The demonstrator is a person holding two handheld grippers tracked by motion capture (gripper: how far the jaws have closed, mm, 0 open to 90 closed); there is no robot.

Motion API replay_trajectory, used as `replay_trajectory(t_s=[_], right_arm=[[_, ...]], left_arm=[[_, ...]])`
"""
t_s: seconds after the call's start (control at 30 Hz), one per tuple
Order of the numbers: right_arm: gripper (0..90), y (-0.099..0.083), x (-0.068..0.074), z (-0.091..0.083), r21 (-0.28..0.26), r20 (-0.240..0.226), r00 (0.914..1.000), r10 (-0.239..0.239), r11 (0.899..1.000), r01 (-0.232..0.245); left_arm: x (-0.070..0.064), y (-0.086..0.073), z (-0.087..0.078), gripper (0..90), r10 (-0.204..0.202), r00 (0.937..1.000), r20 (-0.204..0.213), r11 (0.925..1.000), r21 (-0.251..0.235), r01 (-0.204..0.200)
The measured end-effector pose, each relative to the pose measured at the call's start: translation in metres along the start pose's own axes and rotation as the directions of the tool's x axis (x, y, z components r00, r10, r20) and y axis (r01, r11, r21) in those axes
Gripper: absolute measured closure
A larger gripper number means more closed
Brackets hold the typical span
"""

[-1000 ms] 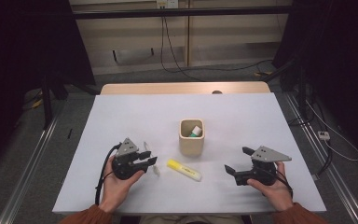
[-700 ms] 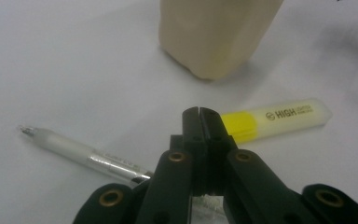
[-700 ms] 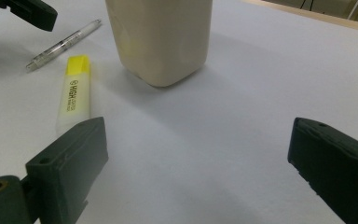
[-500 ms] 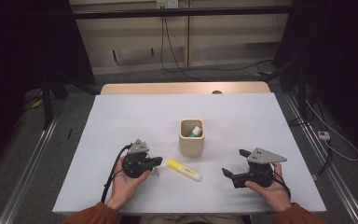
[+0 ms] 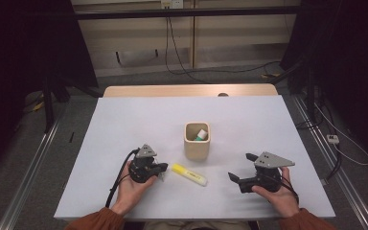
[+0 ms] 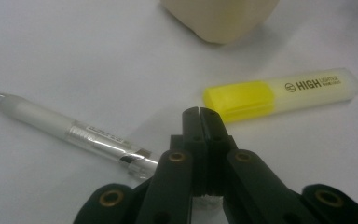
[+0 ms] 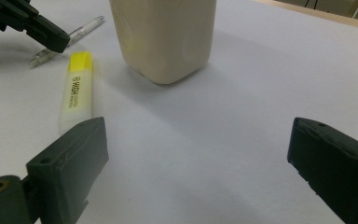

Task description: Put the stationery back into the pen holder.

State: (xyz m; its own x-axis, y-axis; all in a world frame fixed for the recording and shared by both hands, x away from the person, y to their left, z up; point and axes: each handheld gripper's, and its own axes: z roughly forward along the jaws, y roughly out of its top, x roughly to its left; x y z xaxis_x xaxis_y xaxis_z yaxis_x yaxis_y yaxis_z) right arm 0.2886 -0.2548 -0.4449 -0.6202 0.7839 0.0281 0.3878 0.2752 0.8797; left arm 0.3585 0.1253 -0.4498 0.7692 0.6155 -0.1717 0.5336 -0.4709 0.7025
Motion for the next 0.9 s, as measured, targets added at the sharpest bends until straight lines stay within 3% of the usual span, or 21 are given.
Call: replay_trajectory(t_s=[0.1, 0.13, 0.23, 0.27, 0.6, 0.63, 0.9], right_arm=[[5.2, 0.0, 0.0, 0.0, -0.003, 0.004, 1.0, -0.002, 1.0, 0.002], [5.2, 0.0, -0.001, 0.0, -0.003, 0.005, 1.0, -0.002, 1.0, 0.002], [5.2, 0.0, -0.001, 0.0, 0.0, 0.003, 1.0, 0.0, 1.0, 0.0], [5.2, 0.0, -0.001, 0.0, 0.0, 0.002, 1.0, 0.0, 1.0, 0.0], [5.2, 0.0, 0.0, 0.0, 0.002, 0.002, 1.0, -0.001, 1.0, 0.001], [5.2, 0.0, 0.0, 0.0, 0.003, 0.003, 1.0, -0.002, 1.0, 0.002], [5.2, 0.0, 0.0, 0.0, 0.003, 0.003, 1.0, -0.002, 1.0, 0.002]], left_arm=[[0.0, -0.001, 0.003, 90.0, 0.005, 0.9997, -0.023, 0.9999, 0.015, -0.004], [0.001, 0.0, 0.002, 90.0, 0.007, 1.0, 0.001, 0.9997, 0.022, -0.007], [-0.001, -0.001, 0.004, 90.0, -0.015, 0.9998, -0.011, 0.9998, 0.012, 0.015], [0.0, -0.001, 0.002, 90.0, 0.009, 1.0, -0.001, 0.9994, 0.035, -0.009], [0.001, -0.003, -0.002, 90.0, -0.013, 0.9999, 0.001, 0.9989, 0.045, 0.013], [0.002, -0.003, -0.004, 90.0, 0.01, 0.9999, 0.005, 0.9981, 0.061, -0.01], [0.003, -0.007, -0.012, 90.0, 0.008, 0.9999, 0.008, 0.9969, 0.079, -0.008]])
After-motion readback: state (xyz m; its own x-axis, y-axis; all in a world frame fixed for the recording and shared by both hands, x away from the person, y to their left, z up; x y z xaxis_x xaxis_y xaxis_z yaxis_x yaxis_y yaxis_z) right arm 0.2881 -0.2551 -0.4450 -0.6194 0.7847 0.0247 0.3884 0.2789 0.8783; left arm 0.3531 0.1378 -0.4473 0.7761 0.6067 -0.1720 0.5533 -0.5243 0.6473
